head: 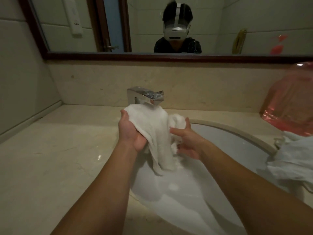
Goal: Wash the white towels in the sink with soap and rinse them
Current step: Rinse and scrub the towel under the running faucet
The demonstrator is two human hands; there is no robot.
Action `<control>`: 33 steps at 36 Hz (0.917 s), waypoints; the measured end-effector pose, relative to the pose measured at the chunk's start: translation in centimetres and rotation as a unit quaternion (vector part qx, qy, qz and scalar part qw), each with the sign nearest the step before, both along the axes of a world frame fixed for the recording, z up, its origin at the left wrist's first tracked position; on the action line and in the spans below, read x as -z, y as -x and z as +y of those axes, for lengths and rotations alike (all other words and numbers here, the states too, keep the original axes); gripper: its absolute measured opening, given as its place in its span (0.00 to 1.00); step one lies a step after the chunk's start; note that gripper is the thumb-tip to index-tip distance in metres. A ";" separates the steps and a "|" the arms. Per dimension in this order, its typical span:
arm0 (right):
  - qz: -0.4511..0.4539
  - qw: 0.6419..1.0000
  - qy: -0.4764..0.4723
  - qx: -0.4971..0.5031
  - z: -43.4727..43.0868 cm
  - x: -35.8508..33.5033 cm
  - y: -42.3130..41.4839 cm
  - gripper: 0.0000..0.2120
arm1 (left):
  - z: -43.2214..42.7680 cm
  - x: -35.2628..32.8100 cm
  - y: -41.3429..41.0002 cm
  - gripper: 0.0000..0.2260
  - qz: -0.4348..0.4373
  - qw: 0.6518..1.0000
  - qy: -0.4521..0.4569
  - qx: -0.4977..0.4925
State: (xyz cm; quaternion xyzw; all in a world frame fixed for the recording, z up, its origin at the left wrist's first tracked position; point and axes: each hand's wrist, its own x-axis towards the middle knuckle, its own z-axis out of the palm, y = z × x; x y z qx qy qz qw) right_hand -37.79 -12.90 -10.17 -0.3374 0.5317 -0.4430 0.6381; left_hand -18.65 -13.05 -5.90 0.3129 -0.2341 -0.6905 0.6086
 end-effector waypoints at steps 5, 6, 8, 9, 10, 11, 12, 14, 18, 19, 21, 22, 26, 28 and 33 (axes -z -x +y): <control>-0.079 0.995 -0.058 -0.003 0.3 -0.4 -1.7 0.17 | -0.1 0.1 -0.5 0.36 0.019 0.999 0.039 0.007; -0.096 0.994 -0.041 -0.006 0.5 -1.0 -1.8 0.10 | 0.0 0.1 -0.4 0.36 0.009 0.999 0.043 0.015; -0.130 0.991 -0.012 -0.015 0.6 -1.9 -1.4 0.07 | 0.0 0.1 -0.1 0.37 -0.016 0.997 0.060 0.039; -0.139 0.990 -0.004 -0.015 0.6 -2.3 -1.0 0.07 | 0.2 0.0 0.2 0.37 -0.029 0.996 0.070 0.048; -0.145 0.989 0.002 -0.016 0.5 -2.7 -0.6 0.09 | 0.4 -0.1 0.6 0.36 -0.048 0.995 0.076 0.049; -0.147 0.989 0.006 -0.020 0.3 -3.0 -0.2 0.11 | 0.5 -0.3 0.9 0.36 -0.074 0.994 0.072 0.047; -0.153 0.988 0.013 -0.030 0.2 -3.2 0.1 0.13 | 0.6 -0.4 1.3 0.36 -0.101 0.991 0.069 0.050; -0.175 0.983 0.032 -0.036 0.3 -3.5 0.3 0.13 | 0.6 0.0 1.9 0.41 -0.164 0.982 0.063 0.065; -0.215 0.974 0.064 -0.021 0.3 -3.5 -0.5 0.21 | -1.9 3.4 2.7 0.58 -0.255 0.965 0.014 0.059; -0.210 0.975 0.067 -0.010 0.3 -3.3 -0.7 0.24 | -1.8 3.3 2.6 0.59 -0.266 0.962 0.005 0.059; -0.177 0.982 0.068 0.009 0.5 -3.0 -0.9 0.26 | -0.4 1.7 2.5 0.56 -0.249 0.966 -0.023 0.058; -0.162 0.985 0.065 0.013 0.6 -2.8 -0.9 0.26 | 0.5 0.9 2.5 0.51 -0.222 0.972 -0.032 0.069; -0.156 0.986 0.047 -0.017 1.7 -1.8 -0.7 0.29 | 0.9 0.6 2.4 0.43 -0.139 0.986 -0.014 0.094; -0.143 0.989 0.034 -0.025 1.8 -1.6 -0.8 0.32 | 0.7 0.4 2.1 0.42 -0.123 0.990 -0.006 0.070; -0.111 0.993 0.037 -0.015 1.8 -1.4 -3.5 0.45 | 0.5 0.3 1.9 0.42 -0.118 0.992 -0.040 0.030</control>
